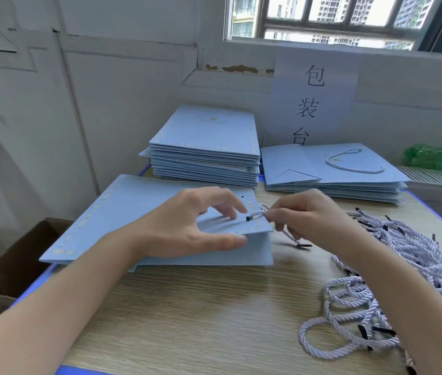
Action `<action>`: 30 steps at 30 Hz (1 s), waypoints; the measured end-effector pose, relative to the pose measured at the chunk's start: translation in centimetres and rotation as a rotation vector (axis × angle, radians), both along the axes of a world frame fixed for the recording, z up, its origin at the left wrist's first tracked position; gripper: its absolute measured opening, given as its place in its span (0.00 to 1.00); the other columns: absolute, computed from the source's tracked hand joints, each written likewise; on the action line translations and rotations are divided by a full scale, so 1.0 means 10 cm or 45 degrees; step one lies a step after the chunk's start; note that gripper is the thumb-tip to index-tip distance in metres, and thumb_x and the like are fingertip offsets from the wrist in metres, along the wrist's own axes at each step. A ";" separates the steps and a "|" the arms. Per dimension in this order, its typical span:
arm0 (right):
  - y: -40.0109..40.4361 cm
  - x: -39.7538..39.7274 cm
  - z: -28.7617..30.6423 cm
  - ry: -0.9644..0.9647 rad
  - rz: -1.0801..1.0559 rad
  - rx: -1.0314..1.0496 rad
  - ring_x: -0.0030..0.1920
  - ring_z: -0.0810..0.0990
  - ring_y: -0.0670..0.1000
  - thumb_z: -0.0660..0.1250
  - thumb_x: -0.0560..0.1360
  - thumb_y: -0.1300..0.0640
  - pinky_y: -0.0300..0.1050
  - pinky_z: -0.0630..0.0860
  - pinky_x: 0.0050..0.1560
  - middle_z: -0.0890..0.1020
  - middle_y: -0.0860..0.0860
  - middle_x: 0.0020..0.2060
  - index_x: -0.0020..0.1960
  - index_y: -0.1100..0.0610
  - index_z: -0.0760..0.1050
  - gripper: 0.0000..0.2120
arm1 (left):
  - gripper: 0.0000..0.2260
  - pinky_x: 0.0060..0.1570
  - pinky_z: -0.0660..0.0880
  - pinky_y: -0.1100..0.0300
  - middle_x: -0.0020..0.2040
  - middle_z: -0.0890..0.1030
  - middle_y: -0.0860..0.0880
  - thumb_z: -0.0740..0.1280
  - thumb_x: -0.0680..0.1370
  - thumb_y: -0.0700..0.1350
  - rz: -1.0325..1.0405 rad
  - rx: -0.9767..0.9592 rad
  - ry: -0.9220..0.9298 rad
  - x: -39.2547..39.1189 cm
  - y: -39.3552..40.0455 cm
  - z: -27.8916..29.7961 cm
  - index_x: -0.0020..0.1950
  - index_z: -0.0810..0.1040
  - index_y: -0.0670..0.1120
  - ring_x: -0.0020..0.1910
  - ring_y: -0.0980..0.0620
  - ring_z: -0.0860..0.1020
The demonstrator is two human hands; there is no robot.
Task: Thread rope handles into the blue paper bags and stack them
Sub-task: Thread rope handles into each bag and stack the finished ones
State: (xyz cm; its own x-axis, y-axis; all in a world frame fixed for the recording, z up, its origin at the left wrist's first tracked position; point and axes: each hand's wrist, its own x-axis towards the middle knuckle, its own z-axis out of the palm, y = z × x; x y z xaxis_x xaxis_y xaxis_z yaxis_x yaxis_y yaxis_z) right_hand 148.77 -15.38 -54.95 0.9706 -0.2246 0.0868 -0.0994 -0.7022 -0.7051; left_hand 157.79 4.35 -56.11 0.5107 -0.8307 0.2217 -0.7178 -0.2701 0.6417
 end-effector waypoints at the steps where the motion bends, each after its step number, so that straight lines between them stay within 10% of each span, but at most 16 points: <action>1: 0.02 0.00 0.00 0.037 0.007 0.100 0.23 0.66 0.46 0.66 0.74 0.56 0.41 0.61 0.28 0.71 0.47 0.19 0.25 0.50 0.77 0.18 | 0.18 0.64 0.68 0.60 0.51 0.79 0.61 0.67 0.67 0.64 -0.001 -0.011 -0.001 0.00 0.00 -0.01 0.54 0.79 0.59 0.58 0.64 0.75; 7: 0.03 0.00 -0.02 0.076 0.042 0.699 0.21 0.61 0.46 0.62 0.74 0.66 0.37 0.53 0.24 0.72 0.52 0.24 0.42 0.67 0.80 0.09 | 0.17 0.62 0.71 0.58 0.50 0.79 0.60 0.67 0.67 0.62 -0.003 -0.139 0.091 0.02 -0.02 -0.01 0.50 0.83 0.55 0.56 0.61 0.77; 12: 0.12 0.03 -0.10 0.230 0.100 0.796 0.21 0.57 0.44 0.59 0.77 0.64 0.34 0.52 0.20 0.66 0.52 0.23 0.34 0.62 0.69 0.13 | 0.14 0.64 0.68 0.60 0.55 0.77 0.61 0.68 0.67 0.62 -0.038 -0.062 0.051 0.01 -0.03 -0.05 0.49 0.78 0.59 0.60 0.62 0.74; 20: -0.10 0.01 0.03 0.011 -0.312 -0.190 0.28 0.68 0.48 0.66 0.73 0.61 0.39 0.61 0.27 0.74 0.50 0.27 0.36 0.62 0.77 0.08 | 0.34 0.64 0.60 0.67 0.65 0.63 0.69 0.70 0.67 0.68 -0.046 0.450 0.016 0.08 -0.02 -0.08 0.69 0.61 0.63 0.65 0.70 0.62; 30: -0.27 -0.02 0.02 0.120 -0.232 -0.330 0.27 0.69 0.51 0.65 0.72 0.54 0.42 0.64 0.32 0.73 0.50 0.22 0.29 0.56 0.78 0.14 | 0.22 0.52 0.69 0.67 0.49 0.76 0.58 0.61 0.69 0.66 0.213 0.193 -0.185 0.13 -0.08 -0.14 0.57 0.73 0.56 0.51 0.62 0.73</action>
